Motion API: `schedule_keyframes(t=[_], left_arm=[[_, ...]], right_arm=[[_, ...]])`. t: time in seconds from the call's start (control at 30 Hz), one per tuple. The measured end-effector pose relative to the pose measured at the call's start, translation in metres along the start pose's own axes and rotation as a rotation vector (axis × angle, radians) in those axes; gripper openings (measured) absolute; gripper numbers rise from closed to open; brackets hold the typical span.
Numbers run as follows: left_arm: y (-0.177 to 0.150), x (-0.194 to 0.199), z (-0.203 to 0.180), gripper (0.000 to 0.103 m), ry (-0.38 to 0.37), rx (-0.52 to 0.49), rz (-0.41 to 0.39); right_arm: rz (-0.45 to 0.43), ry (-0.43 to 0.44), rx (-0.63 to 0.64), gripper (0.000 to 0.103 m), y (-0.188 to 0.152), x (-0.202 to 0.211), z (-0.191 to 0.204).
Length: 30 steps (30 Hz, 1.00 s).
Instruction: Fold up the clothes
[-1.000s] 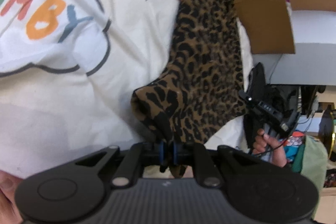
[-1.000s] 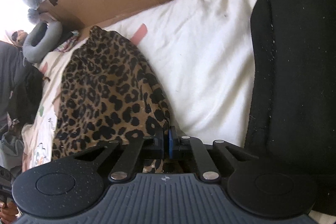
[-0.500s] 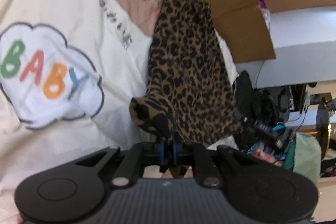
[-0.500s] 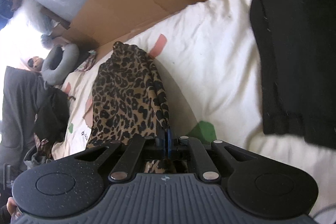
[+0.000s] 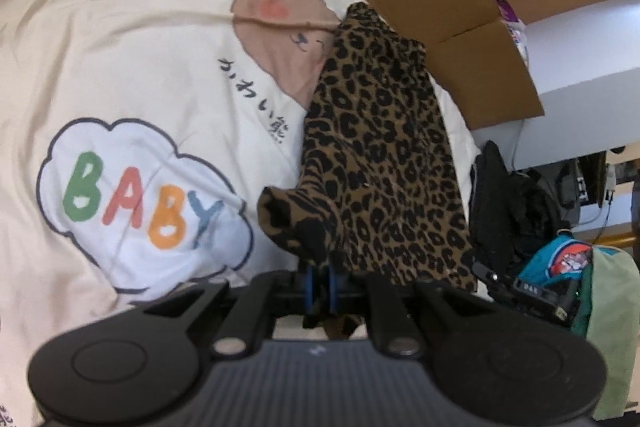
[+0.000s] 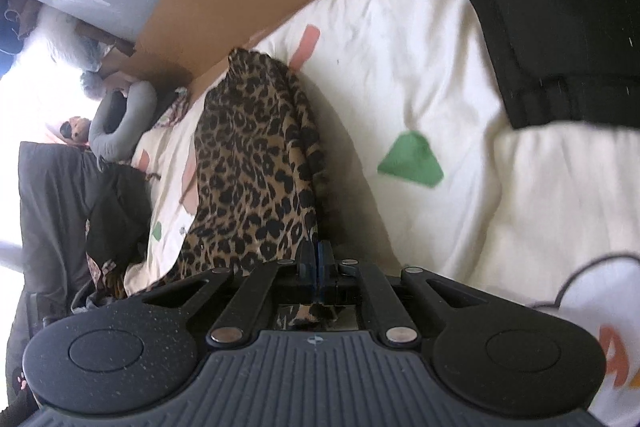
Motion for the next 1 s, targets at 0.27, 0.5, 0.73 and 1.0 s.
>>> schedule_keyframes(t=[0.27, 0.5, 0.73, 1.0], left_arm=[[-0.010, -0.014, 0.026, 0.007, 0.062, 0.015, 0.035], [-0.012, -0.017, 0.038, 0.007, 0.077, 0.028, 0.043], [-0.013, -0.018, 0.040, 0.007, 0.087, 0.027, 0.047], [-0.014, -0.019, 0.044, 0.007, 0.091, 0.030, 0.054]], right_arm=[[0.013, -0.063, 0.026, 0.000, -0.007, -0.021, -0.015], [-0.010, -0.101, 0.107, 0.002, -0.006, -0.026, -0.014], [-0.005, -0.095, 0.117, 0.026, 0.001, -0.031, -0.012], [0.046, -0.025, 0.145, 0.053, 0.004, -0.053, -0.012]])
Point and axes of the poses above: each gripper's, at about its wrist camera, not at the fingertips, and x roughly against the way its jaws point, z to its left, y to its top, the point moved 9 cm from there along -x, roughly the way its jaws point, and after that the axes turned 15 degrees about -y, right-handed, at the moved point
